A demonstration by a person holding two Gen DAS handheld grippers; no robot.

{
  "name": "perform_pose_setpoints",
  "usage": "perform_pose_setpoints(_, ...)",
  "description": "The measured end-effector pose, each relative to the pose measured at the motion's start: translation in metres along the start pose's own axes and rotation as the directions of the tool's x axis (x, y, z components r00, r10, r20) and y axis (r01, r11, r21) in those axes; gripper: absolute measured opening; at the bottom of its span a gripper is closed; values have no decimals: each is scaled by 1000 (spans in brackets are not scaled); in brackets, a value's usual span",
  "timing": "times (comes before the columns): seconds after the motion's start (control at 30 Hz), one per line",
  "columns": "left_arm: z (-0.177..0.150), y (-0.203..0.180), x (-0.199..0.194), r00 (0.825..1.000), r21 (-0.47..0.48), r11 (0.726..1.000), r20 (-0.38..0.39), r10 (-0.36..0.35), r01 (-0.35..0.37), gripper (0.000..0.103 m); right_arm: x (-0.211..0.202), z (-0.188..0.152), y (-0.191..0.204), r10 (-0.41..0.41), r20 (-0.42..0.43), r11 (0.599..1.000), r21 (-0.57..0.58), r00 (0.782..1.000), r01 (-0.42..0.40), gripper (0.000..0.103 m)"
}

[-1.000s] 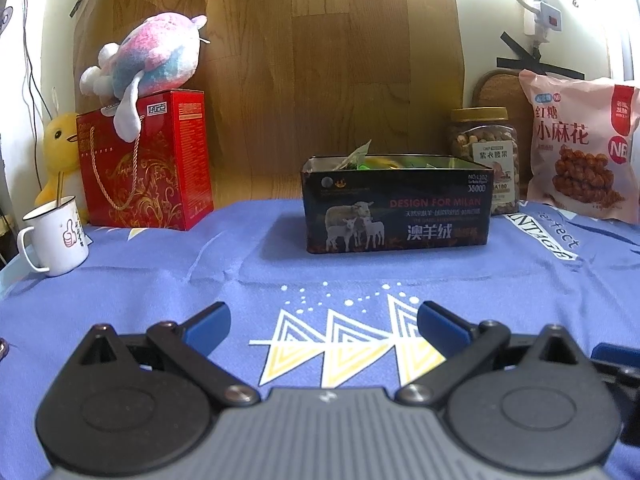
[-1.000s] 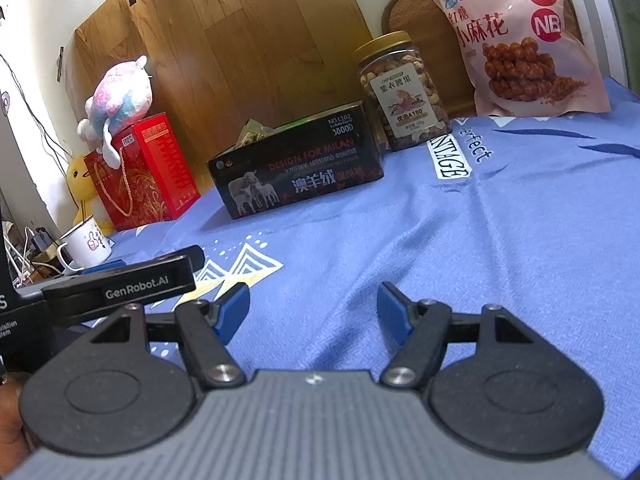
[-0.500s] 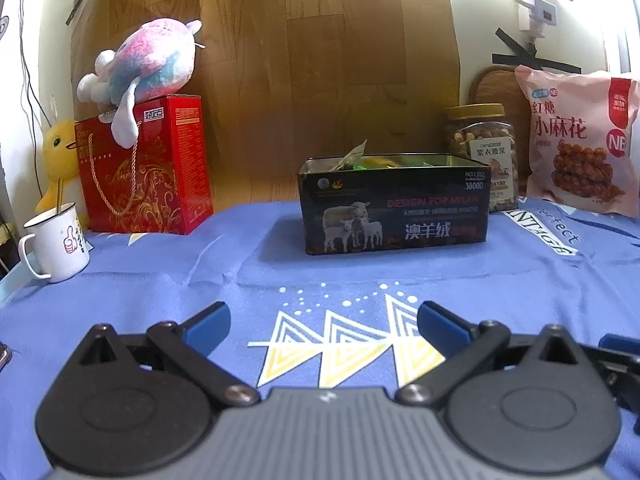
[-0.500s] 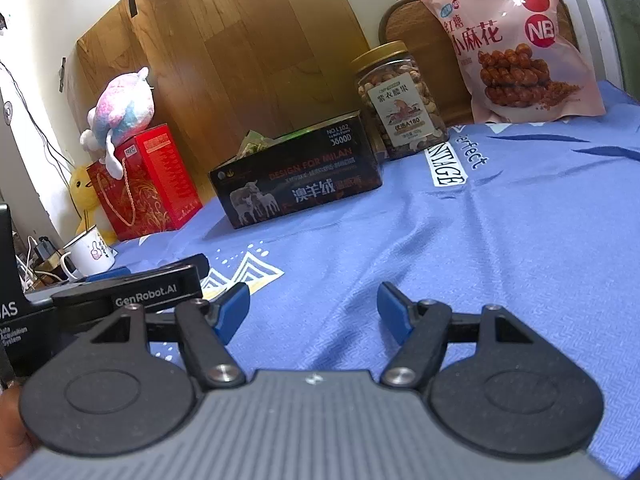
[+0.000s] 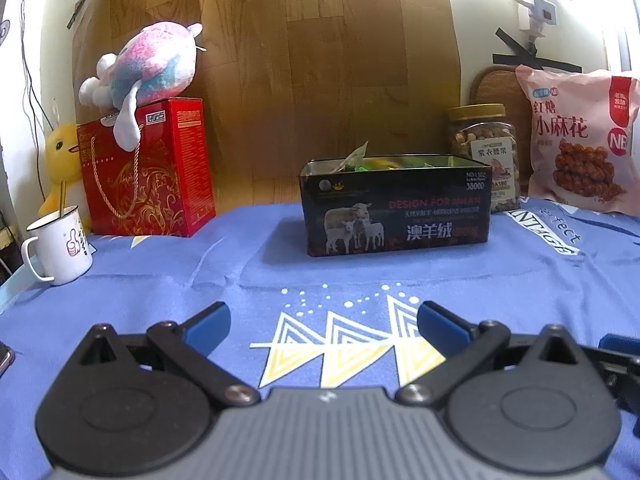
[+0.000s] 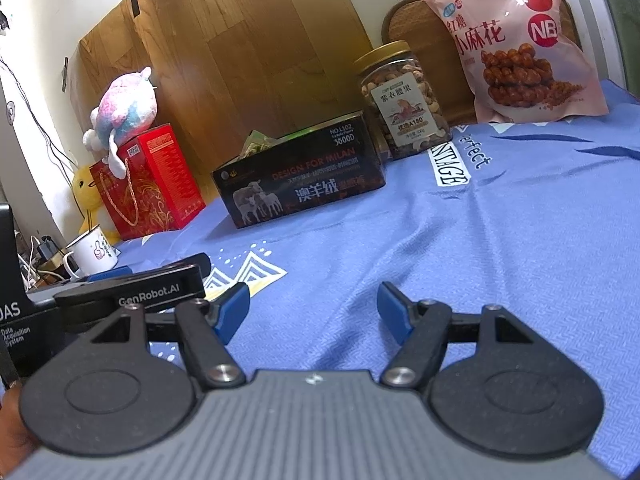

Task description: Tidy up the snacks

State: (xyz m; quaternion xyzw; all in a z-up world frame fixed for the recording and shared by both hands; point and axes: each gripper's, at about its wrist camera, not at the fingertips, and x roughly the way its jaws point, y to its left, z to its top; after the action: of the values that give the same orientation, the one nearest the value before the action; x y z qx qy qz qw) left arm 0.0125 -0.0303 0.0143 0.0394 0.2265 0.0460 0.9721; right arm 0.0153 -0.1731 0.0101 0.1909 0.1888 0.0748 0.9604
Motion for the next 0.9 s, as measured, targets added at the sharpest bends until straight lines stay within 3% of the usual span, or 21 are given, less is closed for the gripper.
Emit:
perform_pose_setpoints(0.4,0,0,-1,1000,-2,1000,9,8,-8,103,1,1,-2,1,0,1000,14,1000,-1,72)
perform_pose_setpoints(0.9,1,11,1,999,-59,998,-9,-30,30,103,-2,0,-5,-3,16,999,34,1000,2,72)
